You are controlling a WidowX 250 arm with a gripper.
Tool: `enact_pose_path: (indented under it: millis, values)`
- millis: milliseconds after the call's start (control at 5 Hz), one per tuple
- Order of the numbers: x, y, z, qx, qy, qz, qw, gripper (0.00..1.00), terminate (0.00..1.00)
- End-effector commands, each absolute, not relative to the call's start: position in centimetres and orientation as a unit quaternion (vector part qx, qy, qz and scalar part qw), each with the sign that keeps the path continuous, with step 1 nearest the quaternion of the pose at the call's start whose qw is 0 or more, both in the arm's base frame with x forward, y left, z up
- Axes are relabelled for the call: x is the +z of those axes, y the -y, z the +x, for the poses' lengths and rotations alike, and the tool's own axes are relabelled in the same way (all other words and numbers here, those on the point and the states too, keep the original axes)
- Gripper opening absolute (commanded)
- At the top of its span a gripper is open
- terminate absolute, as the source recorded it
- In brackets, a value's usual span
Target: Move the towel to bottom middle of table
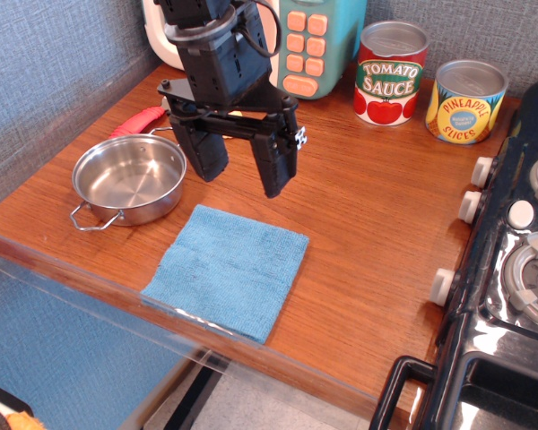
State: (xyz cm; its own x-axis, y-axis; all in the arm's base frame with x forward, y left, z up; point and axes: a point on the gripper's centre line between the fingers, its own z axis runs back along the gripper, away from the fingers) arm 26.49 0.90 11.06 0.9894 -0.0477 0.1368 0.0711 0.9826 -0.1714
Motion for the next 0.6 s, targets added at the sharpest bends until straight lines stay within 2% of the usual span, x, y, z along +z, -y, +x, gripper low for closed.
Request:
enact_pose_path:
  millis: [0, 200, 400]
  values:
    - [11.12, -3.16, 27.31, -0.026, 0.099, -0.023, 0.995, 1.0, 0.0]
    - [11.12, -3.16, 27.31, -0.026, 0.099, -0.023, 0.995, 1.0, 0.0]
    - [11.12, -3.16, 27.31, -0.026, 0.099, -0.023, 0.995, 1.0, 1.0]
